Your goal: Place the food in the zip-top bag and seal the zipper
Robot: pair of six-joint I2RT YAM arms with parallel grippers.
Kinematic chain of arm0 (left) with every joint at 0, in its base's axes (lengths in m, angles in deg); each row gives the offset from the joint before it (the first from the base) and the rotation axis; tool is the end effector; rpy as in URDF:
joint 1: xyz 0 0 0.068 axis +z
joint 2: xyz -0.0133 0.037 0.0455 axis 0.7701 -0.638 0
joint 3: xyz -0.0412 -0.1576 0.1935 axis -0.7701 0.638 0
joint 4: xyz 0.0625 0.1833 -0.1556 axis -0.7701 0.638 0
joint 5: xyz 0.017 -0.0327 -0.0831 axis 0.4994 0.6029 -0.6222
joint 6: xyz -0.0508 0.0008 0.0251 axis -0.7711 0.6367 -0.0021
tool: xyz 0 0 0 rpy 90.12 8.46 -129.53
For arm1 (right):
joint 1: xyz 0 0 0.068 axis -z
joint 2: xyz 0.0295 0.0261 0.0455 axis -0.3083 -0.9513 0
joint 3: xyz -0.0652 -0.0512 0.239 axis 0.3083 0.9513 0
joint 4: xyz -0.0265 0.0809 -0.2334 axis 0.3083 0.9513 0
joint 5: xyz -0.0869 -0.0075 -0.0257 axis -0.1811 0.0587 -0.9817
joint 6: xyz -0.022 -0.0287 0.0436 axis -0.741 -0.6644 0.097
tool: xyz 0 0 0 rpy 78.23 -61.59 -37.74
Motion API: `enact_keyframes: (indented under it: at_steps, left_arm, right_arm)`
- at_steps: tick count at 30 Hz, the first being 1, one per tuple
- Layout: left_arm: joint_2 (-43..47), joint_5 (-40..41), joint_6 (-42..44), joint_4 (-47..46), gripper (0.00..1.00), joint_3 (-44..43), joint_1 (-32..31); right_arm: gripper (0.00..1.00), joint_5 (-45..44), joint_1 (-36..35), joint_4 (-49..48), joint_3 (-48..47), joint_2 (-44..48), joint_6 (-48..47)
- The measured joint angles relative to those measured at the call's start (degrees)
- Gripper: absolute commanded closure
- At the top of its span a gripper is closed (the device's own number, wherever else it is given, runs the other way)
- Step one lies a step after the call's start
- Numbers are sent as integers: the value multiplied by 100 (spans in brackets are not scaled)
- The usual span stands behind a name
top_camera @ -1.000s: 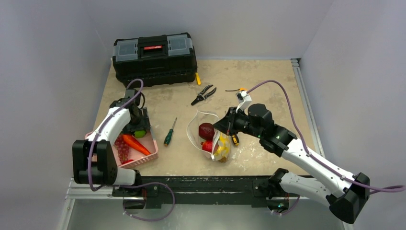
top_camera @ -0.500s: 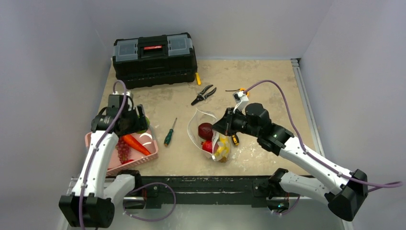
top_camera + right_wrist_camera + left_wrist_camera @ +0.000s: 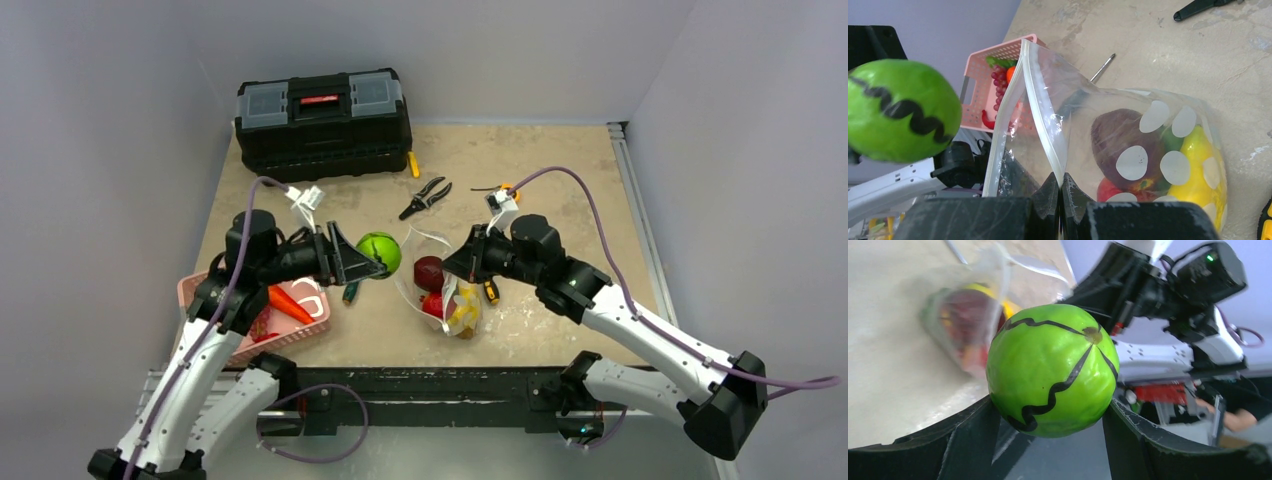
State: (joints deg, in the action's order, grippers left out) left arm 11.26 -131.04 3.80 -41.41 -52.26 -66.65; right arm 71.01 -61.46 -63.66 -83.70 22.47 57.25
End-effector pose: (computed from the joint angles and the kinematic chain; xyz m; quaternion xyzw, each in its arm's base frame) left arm 0.1391 -0.0680 0.3256 0.0057 0.8064 -0.5098 0.2997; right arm 0.1608 0.1636 0.2929 -0.0908 0.8176 0.4332 0.3684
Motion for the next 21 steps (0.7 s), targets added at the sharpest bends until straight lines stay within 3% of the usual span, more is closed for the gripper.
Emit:
enact_keyframes:
  at_steps: [5,14,17,21]
  left_arm:
    - [-501,87,-455,-581,69,-184,-1172]
    - [-1443,839,-640,-726,67,-289,-2380]
    - [-1657,1062,-621,-669,62,-339,-2621]
    - [-1709,1309,-551,-560,48,-345,-2767]
  right_arm:
    - [100,-2,0,-4,0,9,17]
    - [100,-35,0,-46,0,369,136]
    - [100,-46,0,-74,0,422,175]
    - [100,-50,0,-181,2,426,260]
